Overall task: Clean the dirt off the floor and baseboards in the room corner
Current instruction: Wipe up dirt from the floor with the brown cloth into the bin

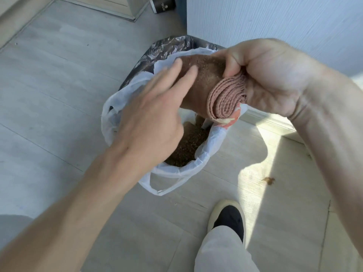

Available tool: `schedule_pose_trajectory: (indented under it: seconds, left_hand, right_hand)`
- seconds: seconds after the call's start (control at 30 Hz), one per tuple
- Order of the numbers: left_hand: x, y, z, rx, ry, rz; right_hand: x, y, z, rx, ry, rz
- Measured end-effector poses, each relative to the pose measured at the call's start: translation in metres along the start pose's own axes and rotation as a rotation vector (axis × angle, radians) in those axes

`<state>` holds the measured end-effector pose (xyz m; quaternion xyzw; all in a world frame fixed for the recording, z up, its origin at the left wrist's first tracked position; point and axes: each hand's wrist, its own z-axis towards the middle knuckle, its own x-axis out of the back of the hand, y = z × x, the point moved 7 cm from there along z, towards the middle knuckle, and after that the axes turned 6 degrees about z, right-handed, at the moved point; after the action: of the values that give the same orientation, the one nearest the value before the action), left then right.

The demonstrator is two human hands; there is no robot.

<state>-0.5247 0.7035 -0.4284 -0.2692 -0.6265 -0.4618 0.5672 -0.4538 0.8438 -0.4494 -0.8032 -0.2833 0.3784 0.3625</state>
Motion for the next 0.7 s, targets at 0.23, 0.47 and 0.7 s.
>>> schedule_pose_trajectory:
  seconds: [0.23, 0.47, 0.7]
  left_hand:
    - [-0.003, 0.001, -0.001, 0.019, -0.052, 0.069]
    - [-0.008, 0.001, 0.006, -0.009, -0.06, 0.055]
    - [-0.007, 0.011, 0.016, -0.122, -0.017, 0.089]
  right_hand:
    - [0.002, 0.001, -0.005, -0.007, 0.007, -0.024]
    - [0.008, -0.006, -0.008, 0.079, 0.012, -0.05]
    - [0.028, -0.001, -0.015, 0.149, -0.018, 0.008]
